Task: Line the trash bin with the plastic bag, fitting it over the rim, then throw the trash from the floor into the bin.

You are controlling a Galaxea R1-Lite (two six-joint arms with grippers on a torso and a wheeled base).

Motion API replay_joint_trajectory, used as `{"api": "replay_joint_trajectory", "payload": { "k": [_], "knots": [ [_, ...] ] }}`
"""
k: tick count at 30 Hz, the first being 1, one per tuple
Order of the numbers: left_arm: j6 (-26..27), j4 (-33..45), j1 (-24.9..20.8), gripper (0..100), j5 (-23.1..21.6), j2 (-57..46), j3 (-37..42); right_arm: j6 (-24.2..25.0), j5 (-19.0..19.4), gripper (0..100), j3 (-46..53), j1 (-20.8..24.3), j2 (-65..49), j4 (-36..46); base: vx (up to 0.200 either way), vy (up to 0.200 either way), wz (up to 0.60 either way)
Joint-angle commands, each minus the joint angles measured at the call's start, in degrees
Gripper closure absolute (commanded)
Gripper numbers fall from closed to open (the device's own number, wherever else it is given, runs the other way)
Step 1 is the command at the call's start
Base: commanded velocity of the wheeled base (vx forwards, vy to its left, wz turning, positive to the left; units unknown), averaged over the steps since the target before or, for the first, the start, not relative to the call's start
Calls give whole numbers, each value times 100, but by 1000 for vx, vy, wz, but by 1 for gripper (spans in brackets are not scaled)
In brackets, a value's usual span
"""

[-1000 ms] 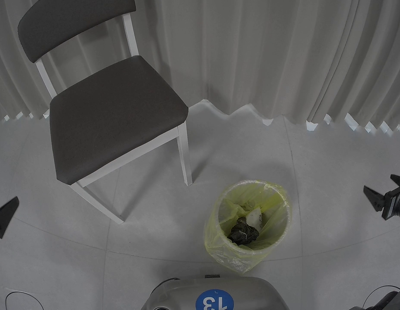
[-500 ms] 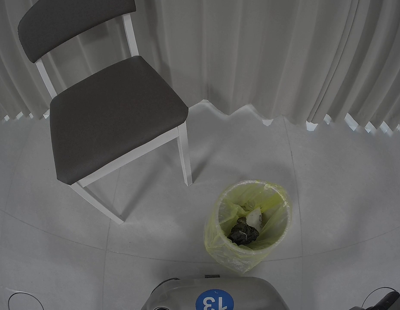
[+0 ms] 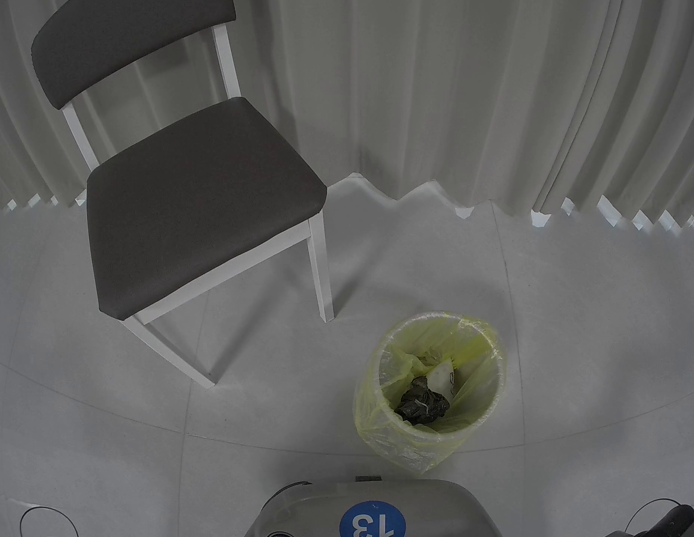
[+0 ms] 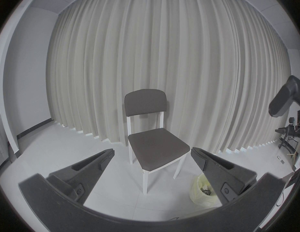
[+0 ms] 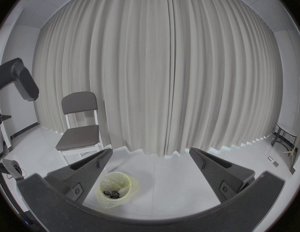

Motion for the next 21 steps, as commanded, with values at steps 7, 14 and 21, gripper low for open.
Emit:
{"api": "replay_joint_trajectory", "payload": {
  "k": [7,14,21],
  "knots": [
    [3,220,113,0,10,-564,202,-2,9,0,-100,-37,-901,682,0,0,0],
    [3,211,244,0,-16,-784,431,-2,9,0,-3,-98,-1305,858,0,0,0],
    [3,211,297,0,-52,-951,572,7,159,0,14,-345,-1753,1403,0,0,0]
  ]
}}
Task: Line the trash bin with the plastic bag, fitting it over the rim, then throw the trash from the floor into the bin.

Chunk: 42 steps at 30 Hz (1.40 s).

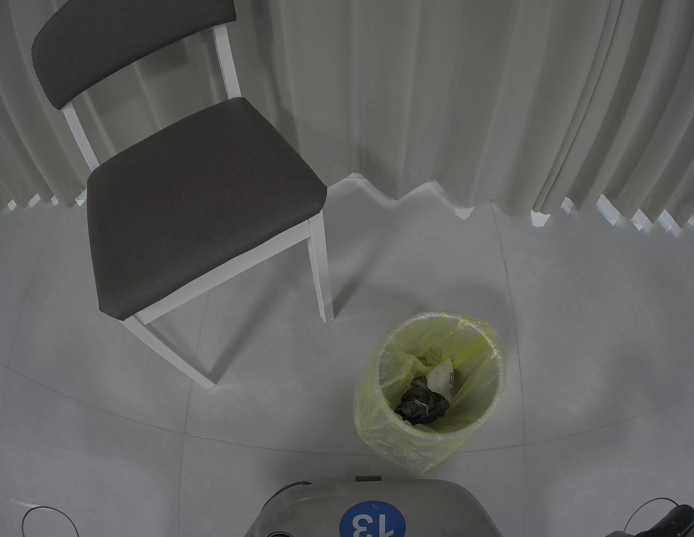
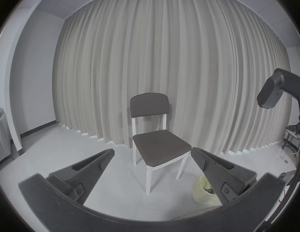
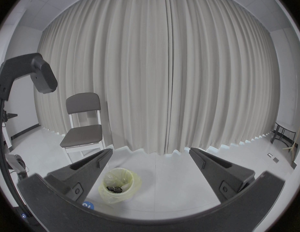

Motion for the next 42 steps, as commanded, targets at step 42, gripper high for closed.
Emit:
{"api": "replay_joint_trajectory", "payload": {
  "k": [42],
  "knots": [
    [-450,-145,68,0,118,-173,-116,1156,745,0,515,-257,-600,-887,0,0,0]
  ]
}}
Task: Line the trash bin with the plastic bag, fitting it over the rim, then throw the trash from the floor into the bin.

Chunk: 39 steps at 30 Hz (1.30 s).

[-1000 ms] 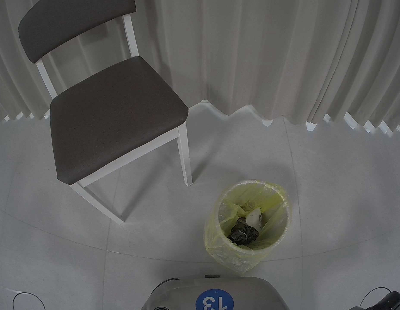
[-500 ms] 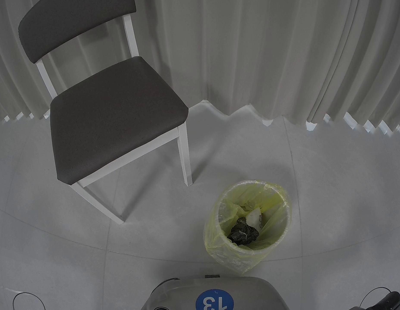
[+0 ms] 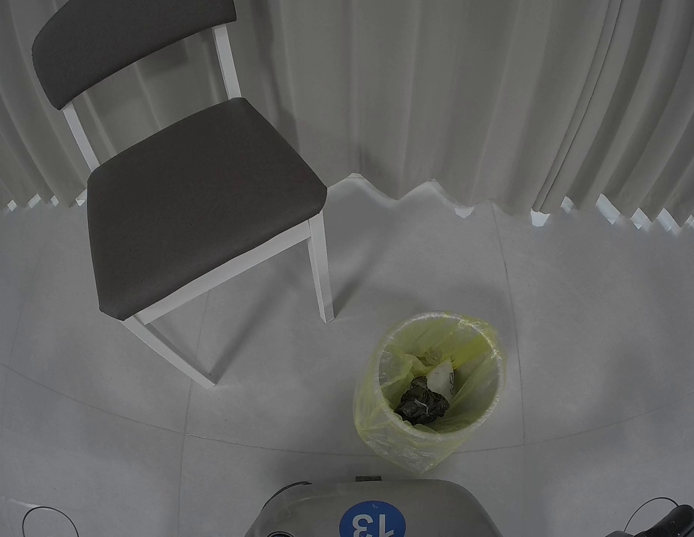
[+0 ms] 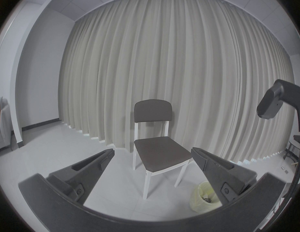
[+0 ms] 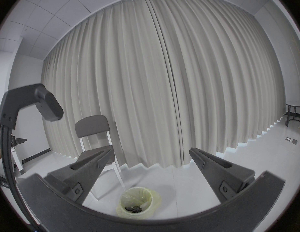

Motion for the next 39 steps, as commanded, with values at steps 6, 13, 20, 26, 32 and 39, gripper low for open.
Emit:
{"api": "replay_joint_trajectory", "payload": {
  "k": [6,13,20,26,32,39],
  "knots": [
    [143,-50,9,0,17,-74,400,-6,74,0,812,2,-35,-742,0,0,0],
    [169,-1456,9,0,53,-74,1727,-6,268,0,2016,2,-35,-1911,0,0,0],
    [495,-3530,9,0,132,-66,3476,21,303,0,3114,2,-44,-2755,0,0,0],
    [495,-4348,0,0,105,-66,4504,21,303,0,3765,2,-35,-3168,0,0,0],
    [451,-4409,0,0,61,-66,5014,-6,303,0,4398,2,-35,-3563,0,0,0],
    [460,-4480,0,0,-18,-66,5550,-67,241,0,4925,2,-35,-4090,0,0,0]
  ]
}}
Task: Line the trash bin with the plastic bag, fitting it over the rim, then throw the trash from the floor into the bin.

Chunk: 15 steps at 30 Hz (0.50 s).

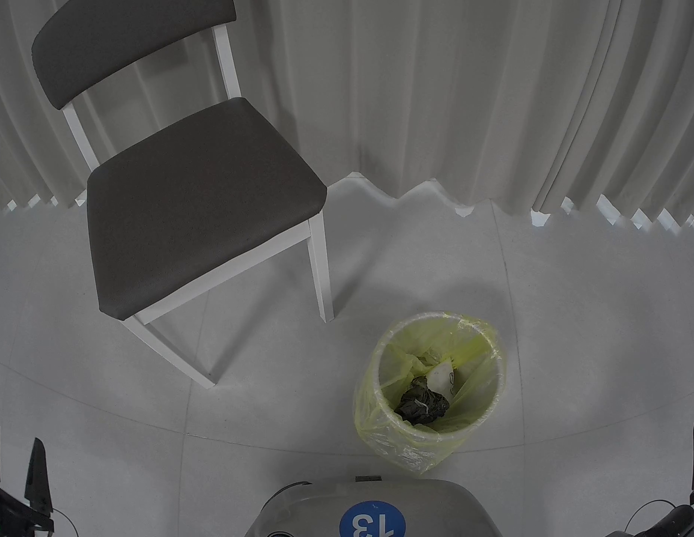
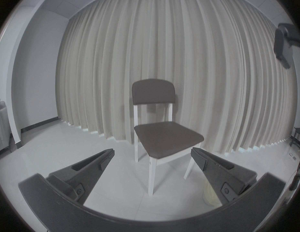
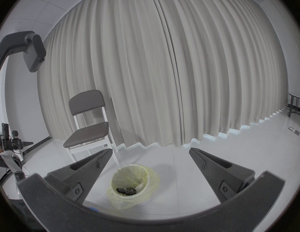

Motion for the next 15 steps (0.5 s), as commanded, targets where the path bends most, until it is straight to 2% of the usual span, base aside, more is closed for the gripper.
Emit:
{"api": "replay_joint_trajectory", "payload": {
  "k": [1,7,15],
  "knots": [
    [-21,34,0,0,-42,-84,278,-18,-40,0,278,2,-50,-89,0,0,0],
    [-56,210,0,0,-60,-84,278,-10,-31,0,278,2,-41,-10,0,0,0],
    [190,254,0,0,-376,-84,278,-18,-58,0,278,2,-41,121,0,0,0]
  ]
}}
